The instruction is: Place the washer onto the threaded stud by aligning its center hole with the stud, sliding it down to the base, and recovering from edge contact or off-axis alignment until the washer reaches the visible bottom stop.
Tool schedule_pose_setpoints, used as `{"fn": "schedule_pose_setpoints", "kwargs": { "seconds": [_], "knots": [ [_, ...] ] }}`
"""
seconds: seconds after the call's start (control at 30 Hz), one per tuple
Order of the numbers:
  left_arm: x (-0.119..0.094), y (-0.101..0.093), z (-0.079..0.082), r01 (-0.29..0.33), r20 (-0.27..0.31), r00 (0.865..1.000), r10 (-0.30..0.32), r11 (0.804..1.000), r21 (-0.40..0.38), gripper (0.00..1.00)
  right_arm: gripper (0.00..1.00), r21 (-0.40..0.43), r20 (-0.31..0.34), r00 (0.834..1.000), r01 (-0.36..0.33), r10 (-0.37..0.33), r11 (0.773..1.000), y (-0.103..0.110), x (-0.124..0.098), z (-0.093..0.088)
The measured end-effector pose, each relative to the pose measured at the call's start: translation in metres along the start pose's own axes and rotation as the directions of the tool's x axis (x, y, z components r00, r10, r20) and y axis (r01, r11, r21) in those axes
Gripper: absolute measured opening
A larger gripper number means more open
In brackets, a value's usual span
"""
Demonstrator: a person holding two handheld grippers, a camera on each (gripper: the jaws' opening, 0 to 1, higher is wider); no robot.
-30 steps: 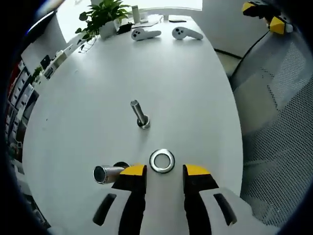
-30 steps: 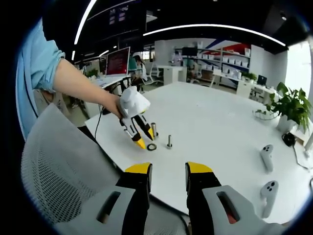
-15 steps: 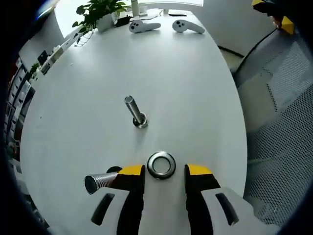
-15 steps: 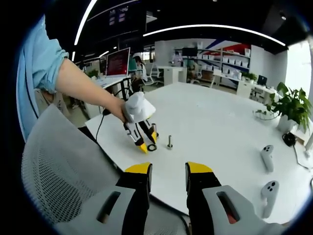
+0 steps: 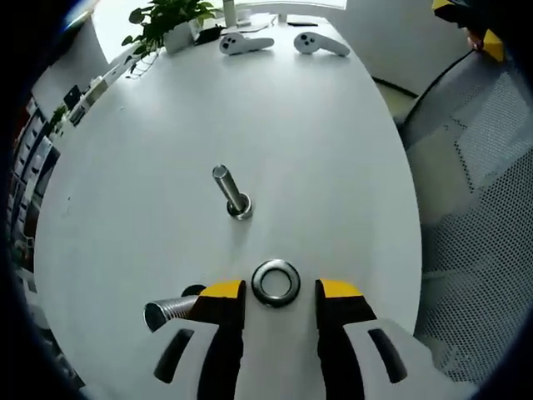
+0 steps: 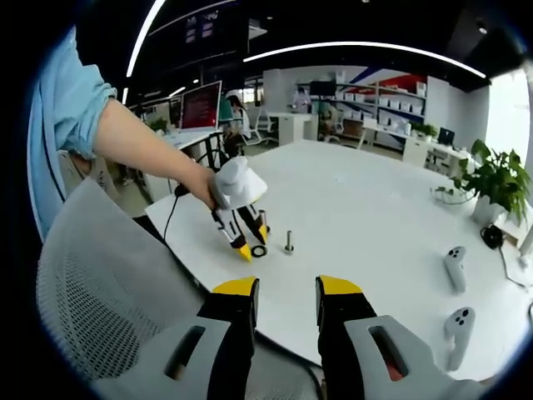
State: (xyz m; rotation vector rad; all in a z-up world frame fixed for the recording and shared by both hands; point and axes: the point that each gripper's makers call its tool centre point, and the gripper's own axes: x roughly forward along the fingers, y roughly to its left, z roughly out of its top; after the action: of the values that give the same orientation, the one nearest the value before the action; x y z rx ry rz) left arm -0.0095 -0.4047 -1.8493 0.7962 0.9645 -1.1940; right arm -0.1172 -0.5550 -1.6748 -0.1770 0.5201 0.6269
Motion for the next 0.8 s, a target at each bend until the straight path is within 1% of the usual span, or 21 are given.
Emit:
{"fn": "schedule_pose_setpoints", "kwargs": {
  "seconds": [0.03,0.1,0.13,0.2,0.23,0.3,0.4,0.47,0.63,0.67,0.8],
  "knots": [
    [-0.0001,-0.0003,-0.0001,0.000,-0.002,1.000,0.000,1.000,-0.002,0.30,0.29,0.000,0.000,1.000,0.001,-0.001,1.000,-0.0001,0.0000,0.0000],
    [-0.0001,-0.0009,-0.0012,-0.010,-0.012,1.000,0.010,1.000,0.001,0.21,0.29,0.000,0.001,1.000,0.001,-0.001,1.000,-0.0002,-0.0001,0.0003],
    [-0.0008,-0.0015,-0.0025,-0.010,-0.019,1.000,0.010,1.000,0.024,0.21,0.29,0.000,0.001,1.000,0.001,-0.001,1.000,-0.0002,-0.0001,0.0003],
    [-0.0001,-0.0022,-0.0014,-0.011,-0.004,1.000,0.011,0.997,0.073,0.20,0.29,0.000,0.002,1.000,0.001,-0.001,1.000,-0.0001,-0.0001,0.0004],
    [0.0014,-0.0020,-0.0011,-0.016,0.002,1.000,0.016,0.996,0.084,0.20,0.29,0.000,0.002,1.000,0.002,-0.002,1.000,-0.0002,-0.0002,0.0004],
    [0.0018,-0.0008,-0.0011,-0.030,0.015,0.999,0.030,0.999,0.032,0.20,0.29,0.001,0.002,1.000,0.003,-0.003,1.000,-0.0003,-0.0002,0.0005],
    [0.0013,-0.0006,-0.0007,-0.036,0.032,0.999,0.035,0.999,0.025,0.19,0.29,0.000,0.002,1.000,0.002,-0.002,1.000,-0.0002,-0.0001,0.0005],
    [0.0010,0.0001,0.0008,-0.050,0.051,0.998,0.049,0.999,0.016,0.19,0.29,0.000,0.002,1.000,0.002,-0.002,1.000,-0.0002,-0.0001,0.0004],
    [0.0006,0.0009,0.0051,-0.096,0.092,0.991,0.093,0.995,0.024,0.19,0.29,0.002,0.002,1.000,0.003,-0.003,1.000,-0.0005,-0.0003,0.0003],
    [0.0003,0.0006,0.0057,-0.103,0.099,0.990,0.099,0.994,0.036,0.19,0.29,0.002,0.002,1.000,0.003,-0.003,1.000,-0.0005,-0.0003,0.0002],
    [-0.0024,0.0013,0.0063,-0.108,0.103,0.989,0.103,0.993,0.045,0.19,0.29,0.001,0.000,1.000,0.001,-0.001,1.000,-0.0004,-0.0003,0.0000]
  ]
}}
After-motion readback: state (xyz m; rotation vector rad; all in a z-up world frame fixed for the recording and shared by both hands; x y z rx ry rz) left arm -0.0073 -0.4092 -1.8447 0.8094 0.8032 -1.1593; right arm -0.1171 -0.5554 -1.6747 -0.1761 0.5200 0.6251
